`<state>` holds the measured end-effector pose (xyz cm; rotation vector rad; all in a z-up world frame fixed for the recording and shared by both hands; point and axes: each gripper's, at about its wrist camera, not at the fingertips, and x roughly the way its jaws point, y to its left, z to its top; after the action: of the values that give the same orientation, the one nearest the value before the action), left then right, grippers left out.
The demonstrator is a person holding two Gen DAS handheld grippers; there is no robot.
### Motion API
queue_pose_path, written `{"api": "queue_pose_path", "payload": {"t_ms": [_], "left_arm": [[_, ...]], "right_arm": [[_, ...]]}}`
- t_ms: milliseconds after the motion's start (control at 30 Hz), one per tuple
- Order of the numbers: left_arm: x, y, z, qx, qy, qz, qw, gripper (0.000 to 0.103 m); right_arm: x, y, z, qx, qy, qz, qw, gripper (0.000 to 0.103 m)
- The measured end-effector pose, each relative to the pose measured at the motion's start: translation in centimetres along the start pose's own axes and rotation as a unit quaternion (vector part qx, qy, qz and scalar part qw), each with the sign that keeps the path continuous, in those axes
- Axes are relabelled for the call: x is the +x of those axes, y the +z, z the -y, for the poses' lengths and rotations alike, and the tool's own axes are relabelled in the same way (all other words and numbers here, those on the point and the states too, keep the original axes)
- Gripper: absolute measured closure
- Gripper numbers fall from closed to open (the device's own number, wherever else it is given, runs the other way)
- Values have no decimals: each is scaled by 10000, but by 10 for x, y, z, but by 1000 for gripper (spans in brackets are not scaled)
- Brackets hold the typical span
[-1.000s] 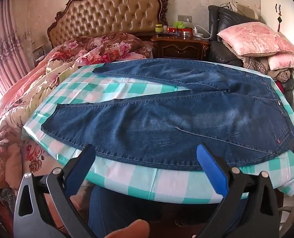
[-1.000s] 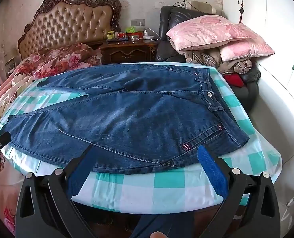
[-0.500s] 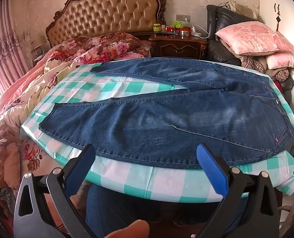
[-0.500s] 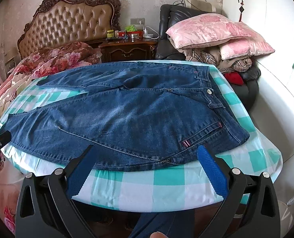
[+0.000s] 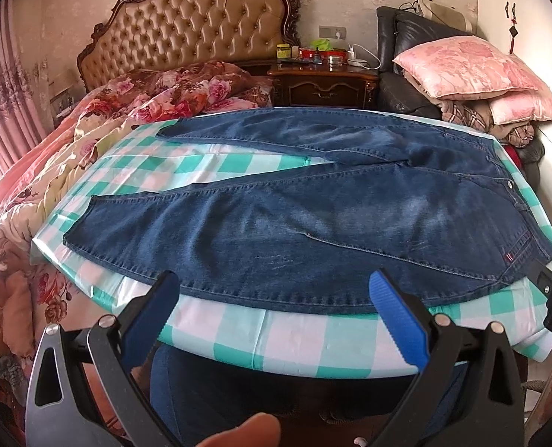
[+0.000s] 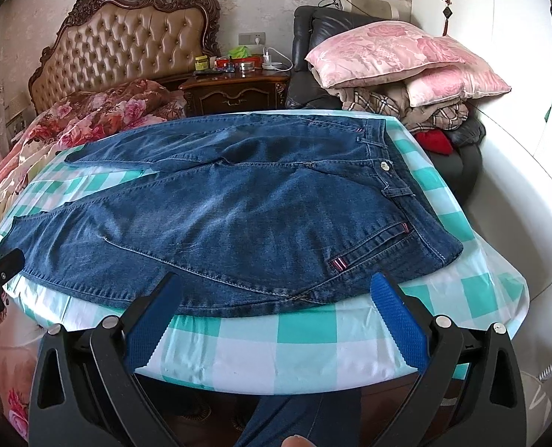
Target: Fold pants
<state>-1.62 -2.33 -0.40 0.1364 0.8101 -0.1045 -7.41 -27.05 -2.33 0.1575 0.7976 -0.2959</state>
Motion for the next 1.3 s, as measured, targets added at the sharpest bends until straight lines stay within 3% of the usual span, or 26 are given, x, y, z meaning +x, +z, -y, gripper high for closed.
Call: {"api": "queue_pose_path", "payload": {"t_ms": [1300], "left_arm": [[3, 2, -3, -15, -43, 6, 10000, 1]], "right_arm": [[-3, 4, -2, -71, 15, 28, 10000, 5]]}}
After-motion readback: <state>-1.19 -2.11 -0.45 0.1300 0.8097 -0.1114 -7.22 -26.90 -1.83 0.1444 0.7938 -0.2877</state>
